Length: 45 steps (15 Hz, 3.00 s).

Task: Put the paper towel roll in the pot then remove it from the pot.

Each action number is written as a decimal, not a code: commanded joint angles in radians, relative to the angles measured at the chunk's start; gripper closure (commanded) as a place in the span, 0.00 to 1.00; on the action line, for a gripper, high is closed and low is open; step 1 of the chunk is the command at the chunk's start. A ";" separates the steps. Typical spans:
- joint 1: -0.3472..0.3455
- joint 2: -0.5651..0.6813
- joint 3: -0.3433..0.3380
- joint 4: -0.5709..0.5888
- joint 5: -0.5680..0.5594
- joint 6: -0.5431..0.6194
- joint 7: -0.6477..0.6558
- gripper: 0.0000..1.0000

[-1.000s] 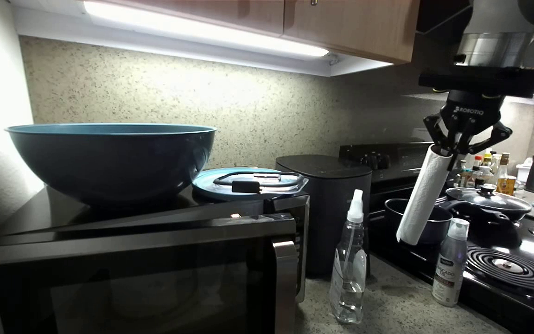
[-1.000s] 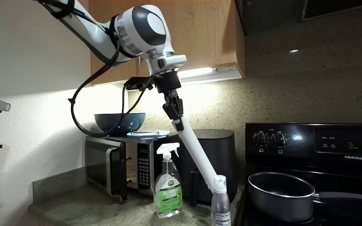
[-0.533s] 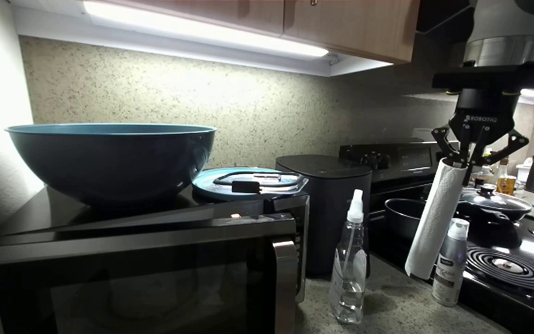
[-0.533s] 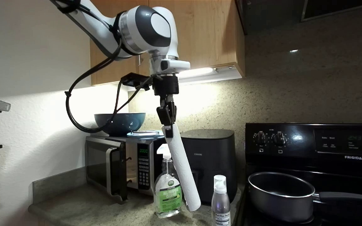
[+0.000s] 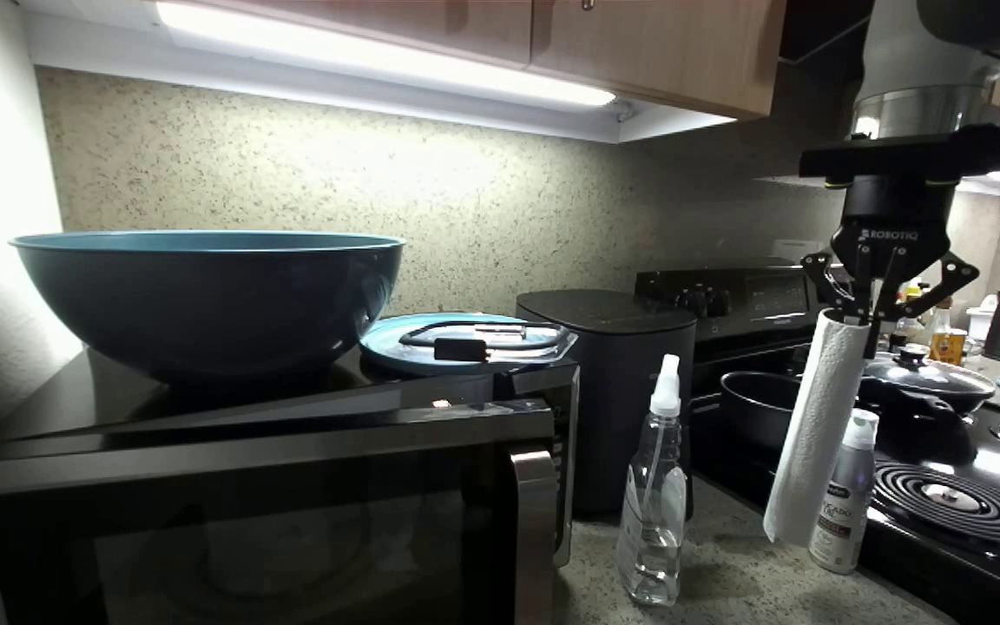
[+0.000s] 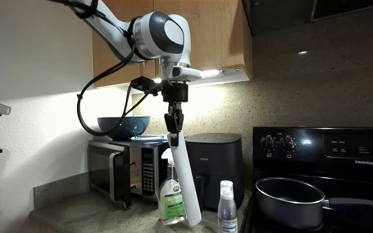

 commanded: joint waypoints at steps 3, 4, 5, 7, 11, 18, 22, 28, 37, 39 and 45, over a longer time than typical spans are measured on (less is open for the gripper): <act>-0.026 0.082 0.001 0.040 0.014 -0.003 -0.024 1.00; -0.025 0.094 -0.002 0.045 0.017 -0.005 -0.026 1.00; -0.024 0.104 -0.005 0.048 0.019 -0.005 -0.030 1.00; -0.023 0.124 -0.011 0.060 0.024 -0.010 -0.036 1.00; -0.020 0.154 -0.019 0.077 0.029 -0.013 -0.043 1.00; -0.021 0.168 -0.025 0.090 0.020 0.001 -0.052 0.42; -0.019 0.164 -0.017 0.084 0.002 -0.003 -0.015 0.41; -0.019 0.164 -0.017 0.084 0.002 -0.003 -0.015 0.35; -0.019 0.146 -0.015 0.068 -0.003 0.020 -0.013 0.09; -0.017 0.125 -0.012 0.050 -0.009 0.048 -0.018 0.02; -0.016 0.111 -0.006 0.047 -0.001 0.076 -0.029 0.00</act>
